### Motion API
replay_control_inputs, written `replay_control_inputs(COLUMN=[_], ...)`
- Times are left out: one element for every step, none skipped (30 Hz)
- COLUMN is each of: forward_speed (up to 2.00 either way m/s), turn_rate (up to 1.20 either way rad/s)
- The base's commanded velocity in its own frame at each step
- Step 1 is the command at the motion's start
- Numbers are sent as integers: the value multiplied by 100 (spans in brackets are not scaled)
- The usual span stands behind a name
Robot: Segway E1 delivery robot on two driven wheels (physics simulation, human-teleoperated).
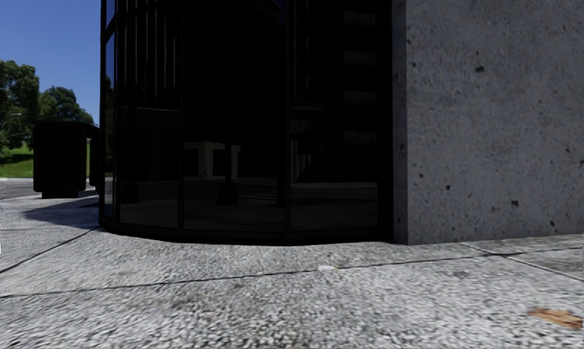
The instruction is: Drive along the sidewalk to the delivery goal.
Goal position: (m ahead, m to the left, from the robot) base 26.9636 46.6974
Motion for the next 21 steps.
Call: replay_control_inputs(forward_speed=[153,153,152,152,152,151,151,151,150,148,146,142,136,132,127,122,122,121,121,121,121], turn_rate=[44,44,44,44,44,44,44,44,44,44,45,45,48,52,55,56,56,56,56,56,56])
